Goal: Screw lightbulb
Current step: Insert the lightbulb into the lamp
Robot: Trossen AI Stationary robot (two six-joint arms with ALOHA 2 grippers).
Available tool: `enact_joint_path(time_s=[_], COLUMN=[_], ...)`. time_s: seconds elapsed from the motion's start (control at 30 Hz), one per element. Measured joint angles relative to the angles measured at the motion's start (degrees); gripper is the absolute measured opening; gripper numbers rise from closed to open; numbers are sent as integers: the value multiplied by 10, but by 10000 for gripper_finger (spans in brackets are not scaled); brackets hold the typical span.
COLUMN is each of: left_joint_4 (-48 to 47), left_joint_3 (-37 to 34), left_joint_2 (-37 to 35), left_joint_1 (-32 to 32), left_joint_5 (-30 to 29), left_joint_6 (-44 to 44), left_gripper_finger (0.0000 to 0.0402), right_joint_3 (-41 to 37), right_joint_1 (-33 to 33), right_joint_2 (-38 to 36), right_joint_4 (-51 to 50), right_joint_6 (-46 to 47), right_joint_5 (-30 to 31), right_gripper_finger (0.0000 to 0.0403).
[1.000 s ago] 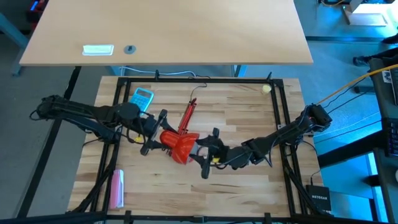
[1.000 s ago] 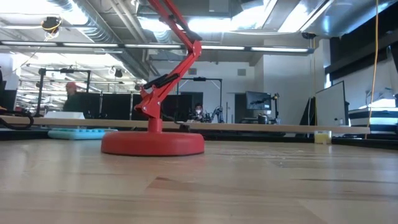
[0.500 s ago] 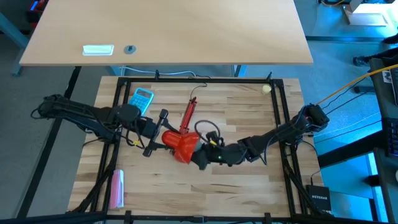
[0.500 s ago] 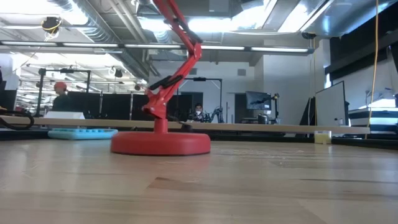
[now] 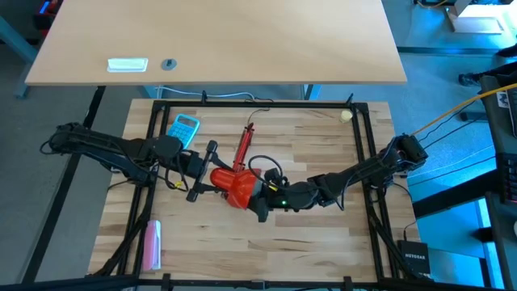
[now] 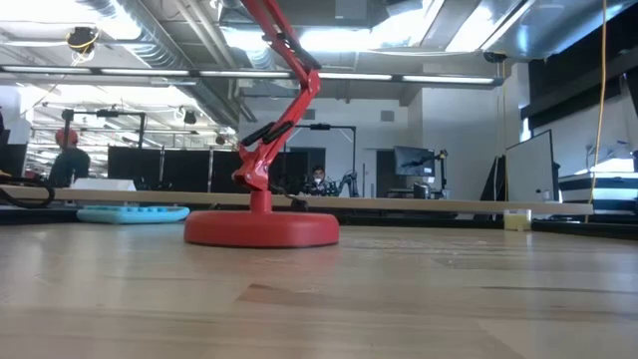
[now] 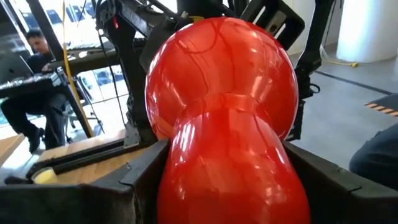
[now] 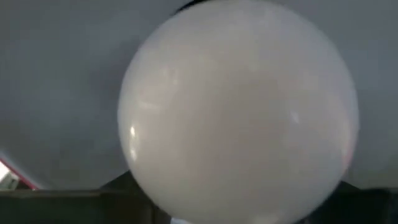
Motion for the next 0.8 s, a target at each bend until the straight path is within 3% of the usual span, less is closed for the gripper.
enact_joint_path(time_s=[0.33,0.8], left_joint_4=[-4,-3], left_joint_3=[-1,-2], left_joint_2=[0,0], left_joint_1=[-1,-1], left_joint_5=[-6,-34], left_joint_6=[-45,-75], left_gripper_finger=[251,247], right_joint_3=[0,-1], right_joint_1=[0,2], right_joint_2=[-11,-72], right_joint_4=[-46,-208], right_joint_6=[-100,-173], right_joint_5=[-31,-42], right_gripper_finger=[278,283])
